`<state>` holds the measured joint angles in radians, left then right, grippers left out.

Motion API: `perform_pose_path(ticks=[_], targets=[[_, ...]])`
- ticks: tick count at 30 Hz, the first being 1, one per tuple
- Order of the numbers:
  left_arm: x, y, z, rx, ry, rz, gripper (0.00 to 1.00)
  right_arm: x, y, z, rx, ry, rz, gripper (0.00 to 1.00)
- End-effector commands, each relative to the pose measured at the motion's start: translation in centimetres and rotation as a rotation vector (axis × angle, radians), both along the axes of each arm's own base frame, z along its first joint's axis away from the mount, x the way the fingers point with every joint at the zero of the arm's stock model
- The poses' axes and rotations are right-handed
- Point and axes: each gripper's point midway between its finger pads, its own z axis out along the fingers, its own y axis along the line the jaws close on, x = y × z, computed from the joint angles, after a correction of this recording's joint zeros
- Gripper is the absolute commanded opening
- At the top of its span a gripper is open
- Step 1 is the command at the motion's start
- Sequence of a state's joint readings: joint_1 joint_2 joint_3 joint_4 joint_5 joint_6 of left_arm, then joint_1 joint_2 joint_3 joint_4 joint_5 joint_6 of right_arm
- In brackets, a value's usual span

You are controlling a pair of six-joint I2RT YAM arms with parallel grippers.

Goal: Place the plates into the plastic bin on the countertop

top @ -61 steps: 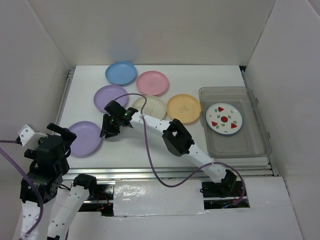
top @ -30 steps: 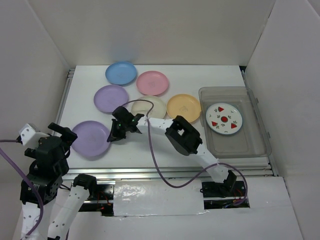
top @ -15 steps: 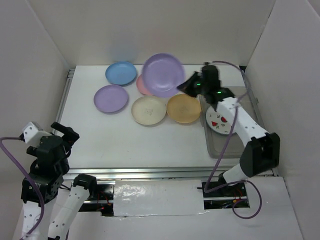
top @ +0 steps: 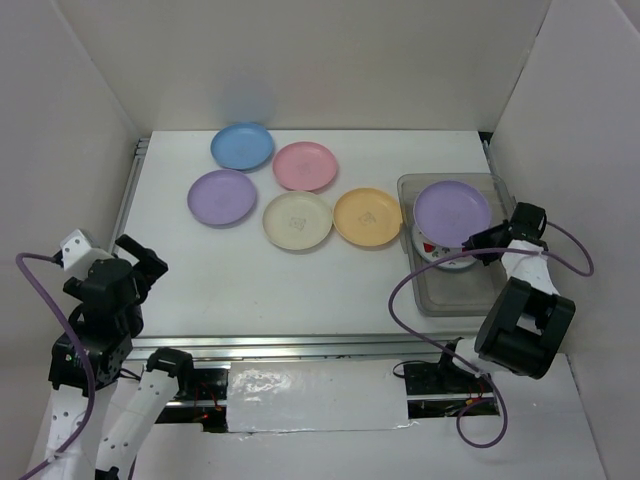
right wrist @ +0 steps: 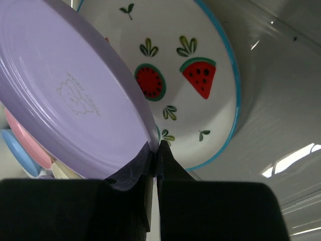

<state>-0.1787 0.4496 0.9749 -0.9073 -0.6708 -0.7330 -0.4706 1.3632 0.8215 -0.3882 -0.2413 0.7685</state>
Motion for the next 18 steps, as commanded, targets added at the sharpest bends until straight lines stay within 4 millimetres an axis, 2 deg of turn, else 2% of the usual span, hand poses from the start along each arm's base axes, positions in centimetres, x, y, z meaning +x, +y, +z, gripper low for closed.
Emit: perform_pose_path(ticks=[1, 8, 13, 16, 18], targets=[[1.0, -0.3, 0.5, 0.012, -0.012, -0.023, 0.99, 1.7, -0.3, 3.1, -0.009, -0.155, 0.035, 0.00], [1.0, -0.4, 0.6, 0.010, -0.020, -0.028, 0.99, 1.2, -0.5, 0.6, 0.002, -0.095, 0.035, 0.00], [1.0, -0.5, 0.5, 0.009, -0.015, -0.031, 0.99, 0.6, -0.7, 0.4, -0.014, -0.090, 0.009, 0.09], [1.1, -0.5, 0.5, 0.010, -0.012, -0.033, 0.99, 0.2, -0.9, 0.6, -0.027, -0.089, -0.010, 0.18], [1.1, -0.5, 0.5, 0.011, -0.012, -0.032, 0.99, 0.1, -0.9, 0.9, -0.031, -0.094, -0.013, 0.42]])
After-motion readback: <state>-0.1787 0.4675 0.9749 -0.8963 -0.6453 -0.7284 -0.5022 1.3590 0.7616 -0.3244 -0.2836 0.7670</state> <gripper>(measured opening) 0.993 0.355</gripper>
